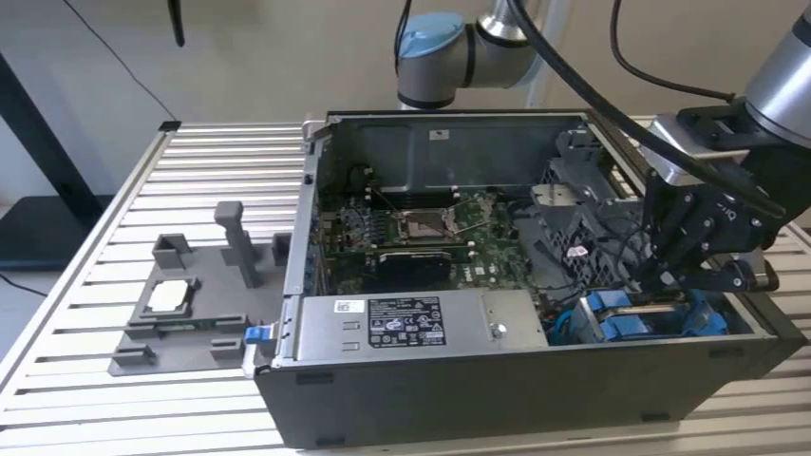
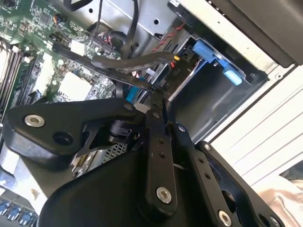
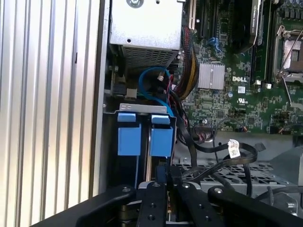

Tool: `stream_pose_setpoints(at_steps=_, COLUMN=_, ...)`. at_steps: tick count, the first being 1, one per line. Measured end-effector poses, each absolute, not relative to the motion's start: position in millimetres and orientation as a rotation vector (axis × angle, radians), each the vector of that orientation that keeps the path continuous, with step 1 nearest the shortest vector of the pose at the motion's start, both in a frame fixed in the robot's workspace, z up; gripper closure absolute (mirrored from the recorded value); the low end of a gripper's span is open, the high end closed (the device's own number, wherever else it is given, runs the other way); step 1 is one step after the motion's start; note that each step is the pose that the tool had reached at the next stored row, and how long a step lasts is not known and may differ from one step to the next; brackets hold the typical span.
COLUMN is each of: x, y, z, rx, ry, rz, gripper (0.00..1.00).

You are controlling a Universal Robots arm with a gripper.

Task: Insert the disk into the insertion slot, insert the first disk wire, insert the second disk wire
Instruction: 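Insert the second disk wire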

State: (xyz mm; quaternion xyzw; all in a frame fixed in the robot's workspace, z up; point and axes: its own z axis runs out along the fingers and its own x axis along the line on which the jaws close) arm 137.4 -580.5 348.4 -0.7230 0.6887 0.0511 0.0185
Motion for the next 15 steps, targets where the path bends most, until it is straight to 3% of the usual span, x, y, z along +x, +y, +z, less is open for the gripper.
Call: stream_pose_setpoints(at_steps=15, x=138.7, y=-580.3, z=346.2, rx=-2.237, ry=2.147, rz=0.158, gripper=0.85)
